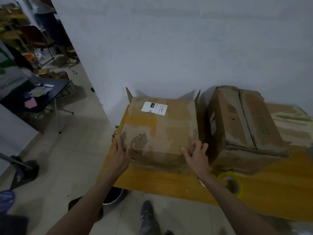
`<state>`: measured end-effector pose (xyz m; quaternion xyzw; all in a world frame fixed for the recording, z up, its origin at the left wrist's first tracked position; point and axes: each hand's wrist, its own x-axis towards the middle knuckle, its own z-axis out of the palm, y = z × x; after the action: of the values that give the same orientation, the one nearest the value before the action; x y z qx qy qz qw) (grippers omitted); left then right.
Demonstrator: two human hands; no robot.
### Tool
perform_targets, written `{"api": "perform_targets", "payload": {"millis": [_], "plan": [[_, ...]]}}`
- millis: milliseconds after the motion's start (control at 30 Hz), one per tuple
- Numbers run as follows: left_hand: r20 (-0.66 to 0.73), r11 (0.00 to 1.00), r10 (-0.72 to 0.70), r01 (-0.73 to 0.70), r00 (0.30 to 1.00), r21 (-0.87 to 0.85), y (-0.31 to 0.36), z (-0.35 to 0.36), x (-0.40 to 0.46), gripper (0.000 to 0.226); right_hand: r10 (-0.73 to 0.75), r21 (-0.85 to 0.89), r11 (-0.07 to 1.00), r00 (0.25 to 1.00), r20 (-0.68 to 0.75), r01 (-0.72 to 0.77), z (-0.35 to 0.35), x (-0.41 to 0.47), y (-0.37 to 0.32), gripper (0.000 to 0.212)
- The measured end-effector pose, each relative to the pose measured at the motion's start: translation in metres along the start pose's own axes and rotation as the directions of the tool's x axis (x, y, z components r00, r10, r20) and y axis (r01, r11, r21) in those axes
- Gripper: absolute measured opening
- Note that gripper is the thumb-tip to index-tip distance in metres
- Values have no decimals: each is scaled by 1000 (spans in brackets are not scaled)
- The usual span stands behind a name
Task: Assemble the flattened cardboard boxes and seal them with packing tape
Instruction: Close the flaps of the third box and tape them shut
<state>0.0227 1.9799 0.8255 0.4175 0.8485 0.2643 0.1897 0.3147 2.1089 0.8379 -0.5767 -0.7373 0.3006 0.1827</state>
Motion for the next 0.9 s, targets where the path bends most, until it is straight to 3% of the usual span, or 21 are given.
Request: {"api": "perform_targets", "payload": {"millis": [233, 367, 633, 733, 900], "plan": [[32, 966, -17, 8, 999, 257, 27, -17, 29, 78, 46, -52, 998, 986, 161, -38, -24, 54, -14, 56], [91, 972, 48, -68, 995, 224, 54, -22, 77, 63, 68, 18, 997, 985, 161, -72, -30, 99, -28, 65], [178, 983, -8, -25, 984, 181, 92, -23, 198, 68, 141, 208, 962, 976, 165, -174, -31, 192, -36, 68], [199, 988, -23, -8, 980, 155, 102, -20, 237, 62, 160, 216, 956, 969, 189, -200, -30, 227, -36, 72], [236, 986, -111, 77, 965, 147, 109, -12, 282, 73, 211, 185, 952, 961, 180, -243, -23, 266, -41, 71]]}}
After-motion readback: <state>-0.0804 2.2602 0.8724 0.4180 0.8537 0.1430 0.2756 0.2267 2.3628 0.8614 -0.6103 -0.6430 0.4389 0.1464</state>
